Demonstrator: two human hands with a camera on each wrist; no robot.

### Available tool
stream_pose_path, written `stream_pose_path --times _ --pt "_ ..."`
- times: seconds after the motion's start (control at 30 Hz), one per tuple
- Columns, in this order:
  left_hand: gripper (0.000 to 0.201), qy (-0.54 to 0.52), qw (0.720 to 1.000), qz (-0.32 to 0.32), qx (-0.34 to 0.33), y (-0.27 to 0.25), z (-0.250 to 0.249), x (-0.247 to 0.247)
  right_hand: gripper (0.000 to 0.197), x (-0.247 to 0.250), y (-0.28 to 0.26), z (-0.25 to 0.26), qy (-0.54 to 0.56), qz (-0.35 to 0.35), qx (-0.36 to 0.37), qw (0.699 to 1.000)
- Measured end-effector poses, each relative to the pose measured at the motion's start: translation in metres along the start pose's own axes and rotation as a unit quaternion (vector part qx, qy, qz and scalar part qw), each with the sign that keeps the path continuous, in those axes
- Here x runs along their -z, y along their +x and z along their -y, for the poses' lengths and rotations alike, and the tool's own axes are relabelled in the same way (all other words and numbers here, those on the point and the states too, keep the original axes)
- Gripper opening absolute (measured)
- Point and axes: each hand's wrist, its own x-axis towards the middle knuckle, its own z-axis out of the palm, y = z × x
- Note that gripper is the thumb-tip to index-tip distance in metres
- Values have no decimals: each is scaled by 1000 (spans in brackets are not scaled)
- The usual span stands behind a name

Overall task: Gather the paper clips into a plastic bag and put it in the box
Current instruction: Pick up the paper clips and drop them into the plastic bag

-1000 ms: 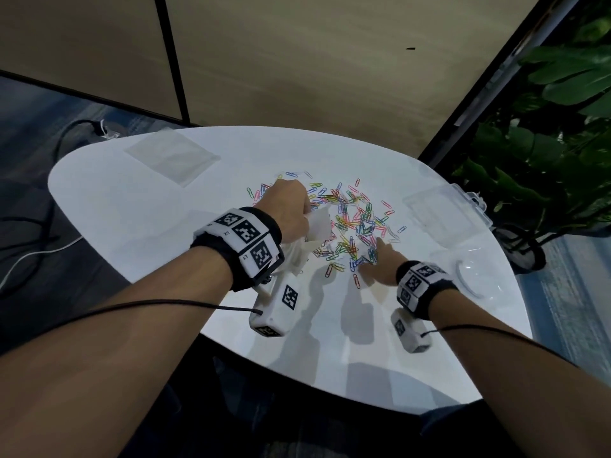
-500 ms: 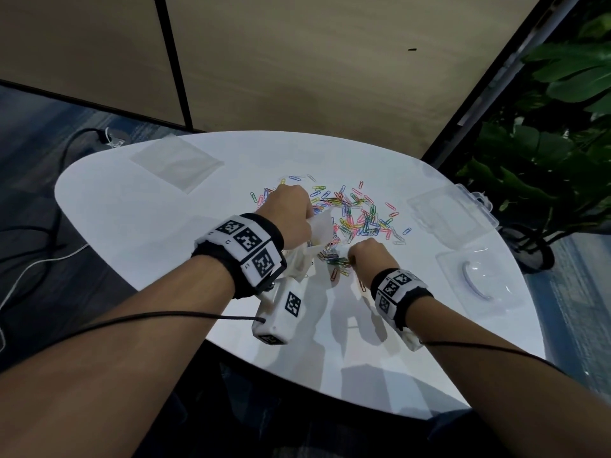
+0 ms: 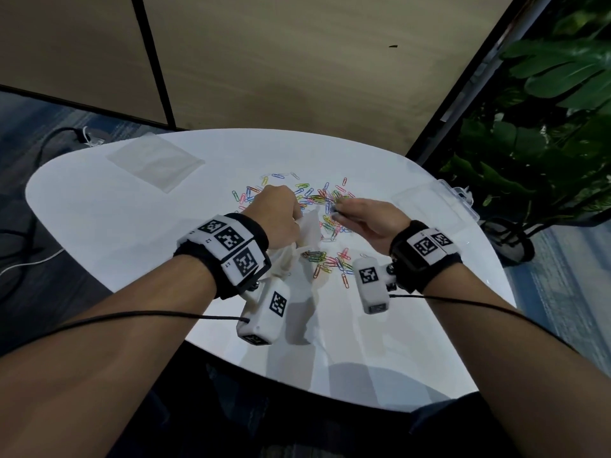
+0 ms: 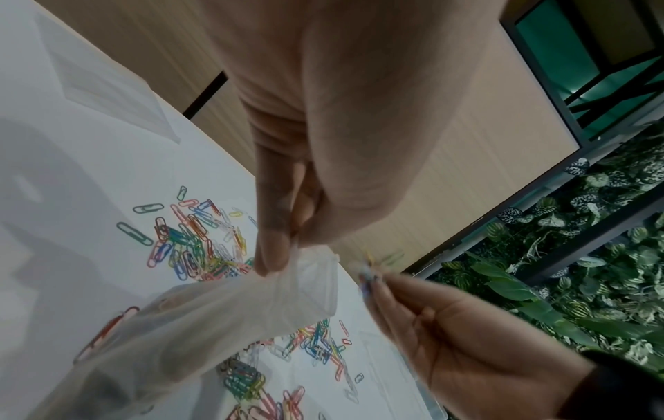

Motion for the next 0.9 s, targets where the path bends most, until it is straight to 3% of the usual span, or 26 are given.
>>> stream_pose_path --times 0.13,0.2,0.27,0.33,0.4,0.43,0.5,0.63,0.67,0.77,0.8,0.83,0.9 --pt "32 -4 1000 -11 3 1 -3 -5 6 -27 -17 -4 -23 4 31 999" --pt "28 -18 1000 -18 9 1 -3 -6 11 -34 -20 -15 -165 -12 85 982" --pt "25 -36 999 -26 17 1 -3 -6 6 -39 -23 -24 -374 -31 178 910" --pt "24 -41 999 -31 17 1 -4 -5 17 -45 -28 -27 -539 13 237 808" --pt "25 -37 999 -31 13 1 -4 -4 27 -51 -35 -20 -644 87 236 722" --pt "26 -35 999 -30 14 1 -3 -4 29 -52 -36 -15 -662 107 228 706" --pt "27 -29 999 -31 16 1 -1 0 28 -47 -37 -4 -645 120 236 717" --pt "33 -21 999 -22 16 -2 5 13 19 -17 -25 7 -538 57 222 811" --pt "33 -19 999 -23 18 -4 7 17 24 -3 -17 3 -559 36 195 805" --pt "33 -16 999 -44 19 -8 19 34 94 44 6 -25 -733 5 8 680" --pt "31 -18 998 -54 19 -10 24 41 109 57 10 -38 -755 4 -33 654" --pt "30 -22 998 -64 20 -13 30 48 117 66 12 -50 -765 10 -47 642" --pt "28 -35 996 -80 25 -17 41 59 114 71 15 -70 -754 11 -28 657"
